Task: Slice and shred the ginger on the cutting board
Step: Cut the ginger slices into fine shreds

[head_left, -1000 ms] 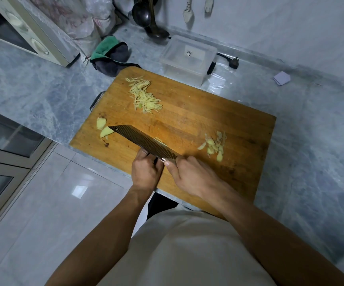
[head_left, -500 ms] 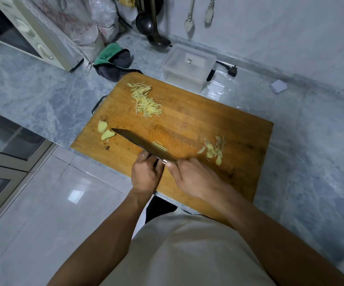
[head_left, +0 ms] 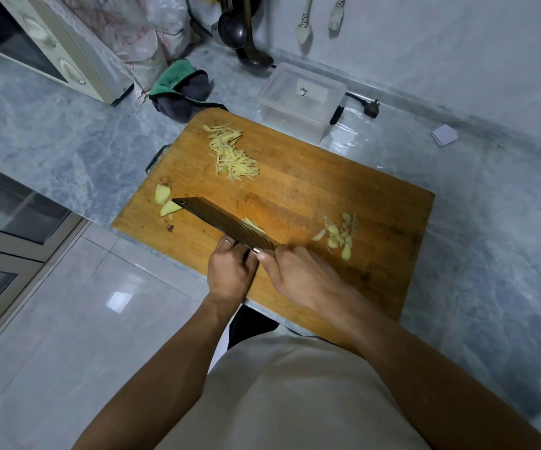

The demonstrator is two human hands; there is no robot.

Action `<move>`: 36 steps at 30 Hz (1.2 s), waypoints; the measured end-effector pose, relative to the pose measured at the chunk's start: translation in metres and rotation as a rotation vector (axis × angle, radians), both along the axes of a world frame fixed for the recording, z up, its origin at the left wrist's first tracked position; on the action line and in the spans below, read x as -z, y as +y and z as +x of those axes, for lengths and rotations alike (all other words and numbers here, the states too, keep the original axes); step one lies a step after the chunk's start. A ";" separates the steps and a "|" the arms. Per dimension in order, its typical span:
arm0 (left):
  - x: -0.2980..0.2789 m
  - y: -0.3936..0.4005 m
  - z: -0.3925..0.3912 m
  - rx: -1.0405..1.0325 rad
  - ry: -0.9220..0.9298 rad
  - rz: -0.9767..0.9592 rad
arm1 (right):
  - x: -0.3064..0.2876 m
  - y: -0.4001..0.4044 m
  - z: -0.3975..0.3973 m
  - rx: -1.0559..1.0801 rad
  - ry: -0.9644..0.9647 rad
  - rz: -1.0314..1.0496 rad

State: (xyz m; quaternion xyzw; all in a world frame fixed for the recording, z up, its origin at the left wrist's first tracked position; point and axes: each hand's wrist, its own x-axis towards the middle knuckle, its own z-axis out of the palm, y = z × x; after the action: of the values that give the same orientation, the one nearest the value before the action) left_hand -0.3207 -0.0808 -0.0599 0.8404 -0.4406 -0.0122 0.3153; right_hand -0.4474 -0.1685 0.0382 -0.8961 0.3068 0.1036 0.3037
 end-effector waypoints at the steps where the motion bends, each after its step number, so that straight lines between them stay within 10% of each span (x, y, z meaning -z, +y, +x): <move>1: -0.001 -0.001 -0.001 -0.001 0.003 0.003 | 0.001 -0.001 -0.001 0.002 0.000 0.002; 36: 0.002 -0.001 0.000 -0.013 0.016 0.000 | -0.006 0.000 -0.002 -0.023 0.022 0.014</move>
State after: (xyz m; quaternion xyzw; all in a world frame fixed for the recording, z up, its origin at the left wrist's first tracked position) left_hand -0.3204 -0.0814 -0.0618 0.8431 -0.4328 -0.0169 0.3187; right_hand -0.4494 -0.1680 0.0446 -0.8961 0.2990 0.1191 0.3055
